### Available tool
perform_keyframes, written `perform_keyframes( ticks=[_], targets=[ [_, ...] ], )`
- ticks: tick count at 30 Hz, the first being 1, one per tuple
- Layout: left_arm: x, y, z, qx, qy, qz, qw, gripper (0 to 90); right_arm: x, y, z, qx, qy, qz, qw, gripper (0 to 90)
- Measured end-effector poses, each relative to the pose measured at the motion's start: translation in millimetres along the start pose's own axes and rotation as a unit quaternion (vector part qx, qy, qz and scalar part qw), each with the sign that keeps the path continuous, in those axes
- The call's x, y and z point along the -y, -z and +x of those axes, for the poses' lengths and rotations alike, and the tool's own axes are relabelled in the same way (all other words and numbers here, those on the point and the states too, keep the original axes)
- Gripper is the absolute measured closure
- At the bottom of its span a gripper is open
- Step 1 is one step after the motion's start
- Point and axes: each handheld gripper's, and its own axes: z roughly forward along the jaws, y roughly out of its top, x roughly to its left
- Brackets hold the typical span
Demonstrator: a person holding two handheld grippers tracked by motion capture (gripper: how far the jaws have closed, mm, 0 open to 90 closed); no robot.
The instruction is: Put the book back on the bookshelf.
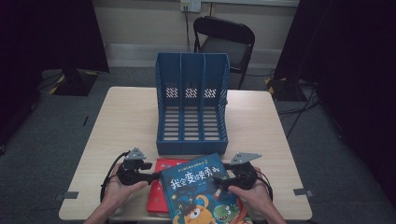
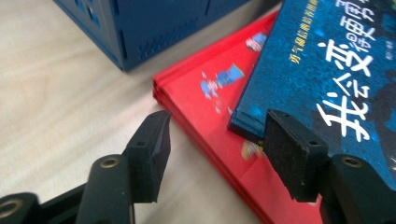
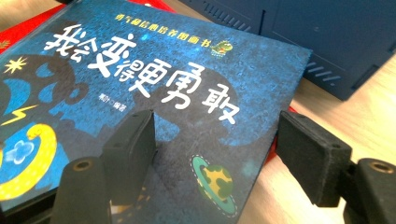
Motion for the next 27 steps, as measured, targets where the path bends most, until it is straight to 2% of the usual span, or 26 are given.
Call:
perform_keyframes(
  ticks=[2, 4, 5, 7, 9, 11, 13, 16, 19, 22, 23, 27],
  targets=[
    [-3.0, -2.0, 1.5, 0.002, 0.008, 0.0, 1.0, 43.3, 1.8, 1.8, -1.3, 0.001, -0.004, -0.001, 1.0, 28.7],
    [-3.1, -1.1, -2.8, 0.001, -0.001, -0.006, 1.0, 53.2, 3.8, 2.8, -2.5, 0.0, -0.008, -0.005, 1.0, 28.7],
    [-2.7, 0.4, -5.7, 0.002, 0.0, -0.011, 0.9999, 55.4, 4.2, 2.9, -3.3, -0.002, -0.01, -0.005, 0.9999, 28.6],
    [-0.6, 5.9, -13.6, 0.023, 0.01, -0.025, 0.9994, 56.0, 4.3, 2.9, -4.4, -0.006, -0.012, -0.003, 0.9999, 28.6],
    [3.4, 8.9, -24.0, 0.029, -0.001, -0.02, 0.9994, 56.0, 4.3, 2.8, -5.1, -0.007, -0.014, -0.003, 0.9999, 28.5],
    [9.2, 9.0, -31.3, 0.035, 0.002, -0.019, 0.9992, 55.7, 4.5, 2.6, -5.6, -0.009, -0.014, -0.003, 0.9999, 28.5],
    [10.8, 8.0, -34.0, 0.046, 0.002, -0.017, 0.9988, 55.7, 4.4, 2.7, -5.0, -0.007, -0.014, -0.003, 0.9999, 28.6],
    [10.8, 1.9, -34.1, 0.06, 0.019, -0.016, 0.9979, 53.0, 4.6, 2.8, -4.7, -0.007, -0.014, -0.004, 0.9999, 28.6],
    [9.2, 0.4, -35.2, 0.048, 0.011, -0.017, 0.9987, 52.9, 5.1, 3.1, -4.3, -0.005, -0.013, -0.005, 0.9999, 28.6],
    [5.4, -4.8, -35.8, 0.024, 0.02, -0.026, 0.9992, 56.0, 5.4, 3.1, -2.8, 0.005, -0.011, -0.01, 0.9999, 28.2],
    [3.4, -6.3, -35.9, 0.019, 0.013, -0.026, 0.9994, 55.3, 4.5, 3.0, -1.5, 0.009, -0.012, -0.008, 0.9999, 28.1],
    [-2.4, -11.9, -29.5, 0.018, 0.015, -0.03, 0.9993, 53.6, 4.2, 3.3, 2.9, 0.027, -0.005, -0.011, 0.9996, 28.0]
  ],
)
